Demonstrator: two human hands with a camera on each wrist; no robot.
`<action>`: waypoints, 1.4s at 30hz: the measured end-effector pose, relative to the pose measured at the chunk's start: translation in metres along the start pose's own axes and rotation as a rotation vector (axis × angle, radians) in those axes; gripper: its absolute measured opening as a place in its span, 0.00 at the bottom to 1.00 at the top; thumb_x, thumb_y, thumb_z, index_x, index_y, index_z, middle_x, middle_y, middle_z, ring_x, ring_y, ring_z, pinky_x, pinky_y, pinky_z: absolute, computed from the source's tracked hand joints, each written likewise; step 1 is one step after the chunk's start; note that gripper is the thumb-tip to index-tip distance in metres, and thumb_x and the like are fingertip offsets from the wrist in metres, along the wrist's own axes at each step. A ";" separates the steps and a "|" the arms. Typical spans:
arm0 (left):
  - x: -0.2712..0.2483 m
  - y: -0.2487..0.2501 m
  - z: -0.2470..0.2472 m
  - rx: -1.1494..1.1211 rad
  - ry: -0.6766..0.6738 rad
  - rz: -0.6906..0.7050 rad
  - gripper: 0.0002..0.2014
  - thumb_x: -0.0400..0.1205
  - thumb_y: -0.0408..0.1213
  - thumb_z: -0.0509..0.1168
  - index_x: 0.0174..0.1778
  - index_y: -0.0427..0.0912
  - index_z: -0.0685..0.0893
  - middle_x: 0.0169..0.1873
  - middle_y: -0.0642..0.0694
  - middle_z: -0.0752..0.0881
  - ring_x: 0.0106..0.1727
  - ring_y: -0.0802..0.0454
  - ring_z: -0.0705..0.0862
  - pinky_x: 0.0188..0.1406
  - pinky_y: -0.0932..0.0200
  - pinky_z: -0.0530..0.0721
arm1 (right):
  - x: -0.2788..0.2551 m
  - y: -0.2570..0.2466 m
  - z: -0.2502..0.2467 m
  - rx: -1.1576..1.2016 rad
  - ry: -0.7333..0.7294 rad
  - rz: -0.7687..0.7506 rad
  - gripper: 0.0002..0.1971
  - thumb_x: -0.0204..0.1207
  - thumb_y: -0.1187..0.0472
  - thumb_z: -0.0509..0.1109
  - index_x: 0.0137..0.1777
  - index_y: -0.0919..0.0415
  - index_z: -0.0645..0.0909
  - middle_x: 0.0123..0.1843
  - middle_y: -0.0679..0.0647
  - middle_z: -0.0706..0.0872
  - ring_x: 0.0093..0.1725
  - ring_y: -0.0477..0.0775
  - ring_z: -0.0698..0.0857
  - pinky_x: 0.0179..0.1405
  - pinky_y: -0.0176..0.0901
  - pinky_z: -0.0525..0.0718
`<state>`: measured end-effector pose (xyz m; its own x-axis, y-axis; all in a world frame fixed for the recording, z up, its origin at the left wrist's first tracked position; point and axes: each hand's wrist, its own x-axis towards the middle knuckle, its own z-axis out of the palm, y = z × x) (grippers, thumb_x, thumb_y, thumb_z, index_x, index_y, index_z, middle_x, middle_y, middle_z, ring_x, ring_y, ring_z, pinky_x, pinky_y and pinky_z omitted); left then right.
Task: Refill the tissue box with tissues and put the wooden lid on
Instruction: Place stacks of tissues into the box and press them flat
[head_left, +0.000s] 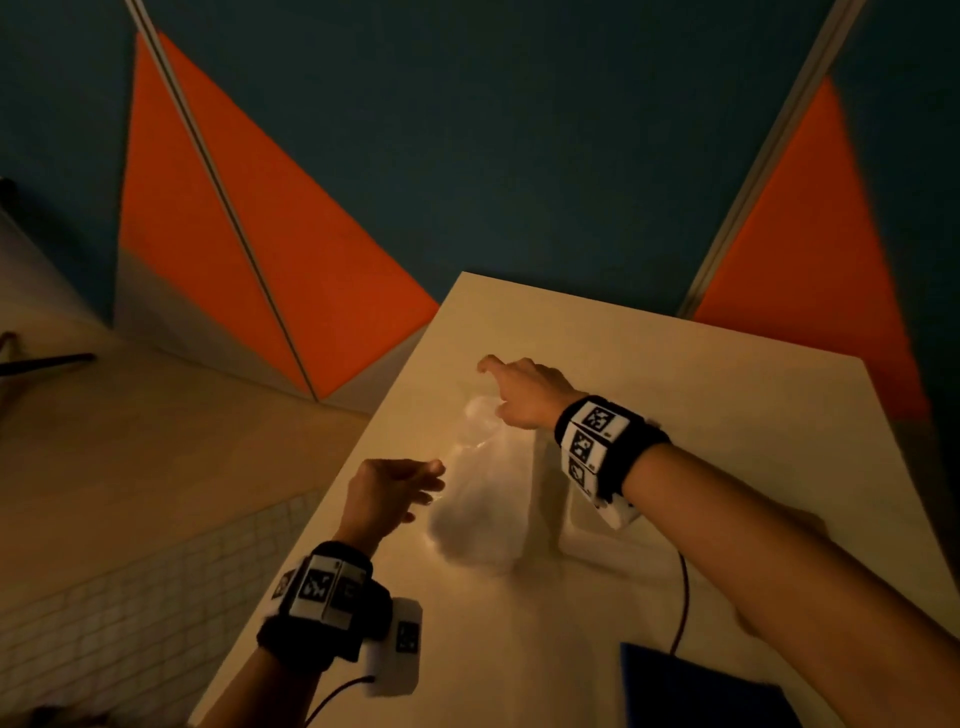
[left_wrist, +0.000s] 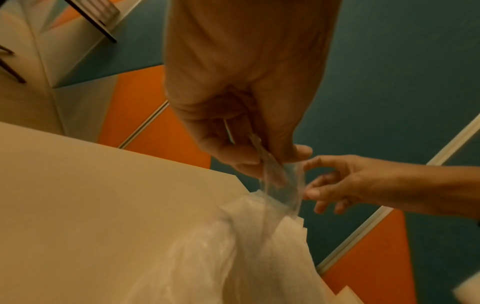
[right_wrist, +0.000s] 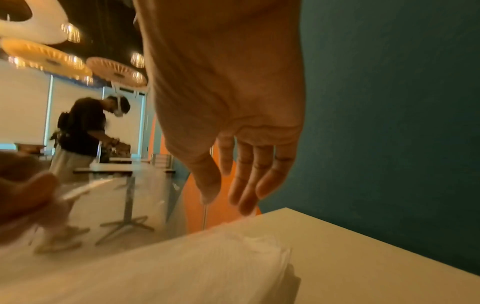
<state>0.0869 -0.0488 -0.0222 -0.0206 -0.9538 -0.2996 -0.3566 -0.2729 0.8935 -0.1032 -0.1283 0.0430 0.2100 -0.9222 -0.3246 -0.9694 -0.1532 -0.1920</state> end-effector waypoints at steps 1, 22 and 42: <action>0.003 -0.002 -0.002 -0.012 0.003 -0.004 0.11 0.78 0.48 0.67 0.44 0.45 0.90 0.39 0.48 0.91 0.39 0.51 0.87 0.28 0.62 0.80 | 0.007 -0.001 0.000 -0.024 -0.011 -0.013 0.32 0.77 0.66 0.65 0.79 0.47 0.61 0.66 0.61 0.81 0.60 0.64 0.84 0.53 0.53 0.82; 0.037 -0.079 0.002 -0.081 0.110 -0.470 0.13 0.82 0.45 0.63 0.44 0.37 0.84 0.38 0.41 0.87 0.36 0.47 0.86 0.31 0.55 0.84 | 0.107 -0.005 0.034 0.222 -0.298 0.026 0.22 0.78 0.60 0.67 0.73 0.51 0.77 0.76 0.58 0.74 0.77 0.57 0.71 0.78 0.46 0.70; 0.013 -0.019 0.055 0.869 0.053 0.129 0.26 0.79 0.59 0.57 0.66 0.45 0.70 0.60 0.46 0.79 0.58 0.48 0.78 0.53 0.57 0.74 | 0.044 -0.010 0.043 -0.425 -0.246 -0.539 0.28 0.76 0.64 0.68 0.76 0.47 0.72 0.76 0.53 0.73 0.70 0.59 0.78 0.65 0.53 0.79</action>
<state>0.0416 -0.0495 -0.0615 -0.0738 -0.9811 -0.1789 -0.9396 0.0082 0.3423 -0.0791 -0.1524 -0.0093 0.6461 -0.5810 -0.4949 -0.6784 -0.7343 -0.0236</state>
